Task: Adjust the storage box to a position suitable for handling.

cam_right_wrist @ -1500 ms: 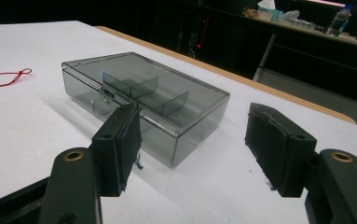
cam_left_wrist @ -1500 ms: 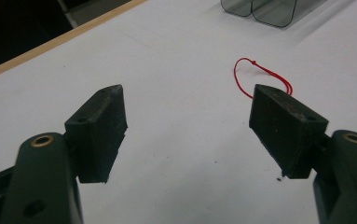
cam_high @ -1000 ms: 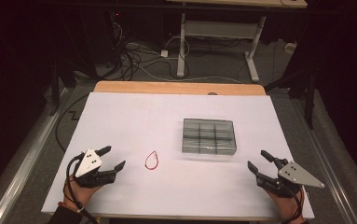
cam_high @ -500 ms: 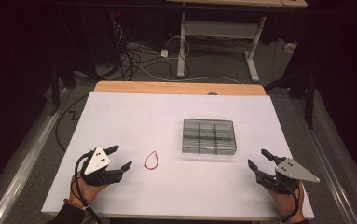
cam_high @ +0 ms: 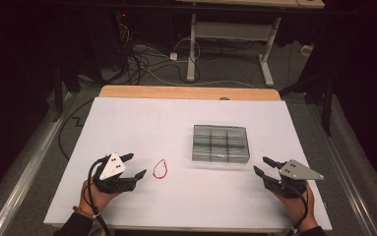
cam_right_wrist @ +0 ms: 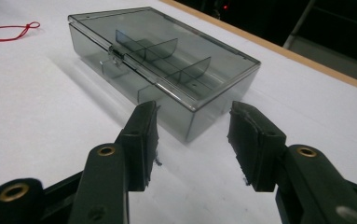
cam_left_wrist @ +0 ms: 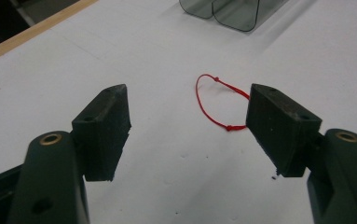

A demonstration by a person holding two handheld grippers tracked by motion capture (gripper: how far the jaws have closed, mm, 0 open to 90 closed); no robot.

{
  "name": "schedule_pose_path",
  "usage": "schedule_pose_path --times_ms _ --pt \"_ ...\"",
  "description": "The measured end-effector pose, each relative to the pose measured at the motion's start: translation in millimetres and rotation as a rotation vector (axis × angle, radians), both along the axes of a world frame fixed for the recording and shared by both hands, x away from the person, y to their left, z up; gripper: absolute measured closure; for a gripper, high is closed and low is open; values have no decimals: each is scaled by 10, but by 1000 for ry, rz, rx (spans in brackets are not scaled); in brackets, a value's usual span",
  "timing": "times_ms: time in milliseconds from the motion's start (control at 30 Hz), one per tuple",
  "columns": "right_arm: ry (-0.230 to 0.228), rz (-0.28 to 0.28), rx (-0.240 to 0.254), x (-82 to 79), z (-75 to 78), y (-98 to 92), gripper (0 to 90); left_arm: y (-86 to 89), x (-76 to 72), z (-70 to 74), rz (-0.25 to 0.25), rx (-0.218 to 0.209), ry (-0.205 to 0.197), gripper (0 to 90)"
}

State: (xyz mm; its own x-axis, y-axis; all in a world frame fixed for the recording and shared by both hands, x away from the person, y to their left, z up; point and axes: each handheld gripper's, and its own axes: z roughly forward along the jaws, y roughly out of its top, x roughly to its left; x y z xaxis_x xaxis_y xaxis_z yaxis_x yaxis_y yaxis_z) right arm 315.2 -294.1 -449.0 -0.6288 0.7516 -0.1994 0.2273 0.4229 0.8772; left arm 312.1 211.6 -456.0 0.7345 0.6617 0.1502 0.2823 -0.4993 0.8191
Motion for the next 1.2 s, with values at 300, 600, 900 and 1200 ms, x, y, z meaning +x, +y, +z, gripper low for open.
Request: schedule_pose_path --times_ms 300,600,900,1200 --pt "62 25 -15 170 39 70 524 -130 107 30 -40 22 -1 292" --pt "117 34 -60 352 131 156 436 -265 241 72 -68 36 -10 292" --pt "162 24 -54 401 11 173 425 -121 134 -19 -38 54 -9 292" --pt "222 52 -49 476 -85 195 503 -134 122 -73 -44 84 0 292"
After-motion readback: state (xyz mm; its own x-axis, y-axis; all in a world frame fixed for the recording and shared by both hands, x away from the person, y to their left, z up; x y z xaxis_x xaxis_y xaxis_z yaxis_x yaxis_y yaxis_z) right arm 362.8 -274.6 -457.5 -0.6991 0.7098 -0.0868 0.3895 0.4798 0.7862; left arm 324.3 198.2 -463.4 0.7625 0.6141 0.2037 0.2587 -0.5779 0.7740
